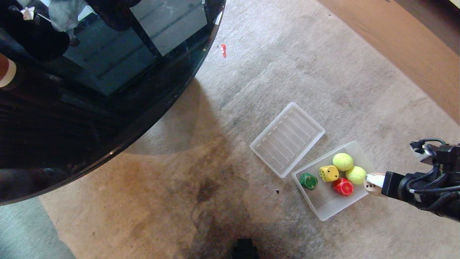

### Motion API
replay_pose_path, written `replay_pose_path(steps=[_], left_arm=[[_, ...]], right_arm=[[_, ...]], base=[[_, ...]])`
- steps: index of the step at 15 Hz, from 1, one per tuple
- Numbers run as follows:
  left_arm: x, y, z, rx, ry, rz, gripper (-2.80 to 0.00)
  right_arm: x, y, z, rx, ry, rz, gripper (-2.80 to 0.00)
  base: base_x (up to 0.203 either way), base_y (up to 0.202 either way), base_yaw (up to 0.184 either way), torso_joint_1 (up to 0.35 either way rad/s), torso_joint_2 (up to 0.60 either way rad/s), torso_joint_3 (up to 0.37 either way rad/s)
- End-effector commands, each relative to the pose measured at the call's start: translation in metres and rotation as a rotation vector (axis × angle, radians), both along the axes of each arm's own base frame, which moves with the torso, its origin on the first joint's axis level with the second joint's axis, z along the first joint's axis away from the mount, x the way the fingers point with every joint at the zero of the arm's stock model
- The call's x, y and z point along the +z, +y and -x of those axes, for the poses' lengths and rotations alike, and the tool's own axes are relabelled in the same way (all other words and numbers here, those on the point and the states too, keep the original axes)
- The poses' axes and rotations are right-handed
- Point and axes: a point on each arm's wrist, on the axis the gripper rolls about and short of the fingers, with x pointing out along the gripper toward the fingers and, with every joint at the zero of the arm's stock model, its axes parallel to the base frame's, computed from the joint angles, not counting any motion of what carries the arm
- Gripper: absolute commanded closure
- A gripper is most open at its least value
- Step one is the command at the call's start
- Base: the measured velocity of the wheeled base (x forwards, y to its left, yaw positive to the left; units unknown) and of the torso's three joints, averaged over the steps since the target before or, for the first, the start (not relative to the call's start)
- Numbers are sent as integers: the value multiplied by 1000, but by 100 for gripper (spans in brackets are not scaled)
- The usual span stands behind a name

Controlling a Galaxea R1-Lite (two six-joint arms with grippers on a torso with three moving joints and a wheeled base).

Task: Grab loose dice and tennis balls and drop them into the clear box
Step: Put the toys in the box

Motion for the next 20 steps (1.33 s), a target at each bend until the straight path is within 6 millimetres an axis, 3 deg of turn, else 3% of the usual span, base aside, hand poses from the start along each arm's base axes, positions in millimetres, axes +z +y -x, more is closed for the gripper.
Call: replay_pose_path(steps=[1, 4, 9, 10, 14, 20], left_arm=[[0, 0, 0, 0, 0, 1, 0], [0, 0, 0, 0, 0, 1, 0], [0, 0, 0, 0, 0, 1, 0], [0, 0, 0, 0, 1, 1, 0], [0, 0, 0, 0, 0, 1, 0], [0, 0, 0, 0, 0, 1, 0]], right_arm=[[-47, 3, -31, 12, 99, 2, 0], [-77, 14, -59, 51, 1, 6, 0], [-79, 24, -68, 80, -92, 1, 0], [-78, 26, -69, 85, -109, -3, -280], [-77, 29, -66, 99, -113, -1, -280], [-60, 28, -43, 113, -130, -7, -280]], base=[[0, 0, 0, 0, 0, 0], [0, 0, 0, 0, 0, 0], [0, 0, 0, 0, 0, 0], [0, 0, 0, 0, 0, 0], [0, 0, 0, 0, 0, 0], [0, 0, 0, 0, 0, 0]])
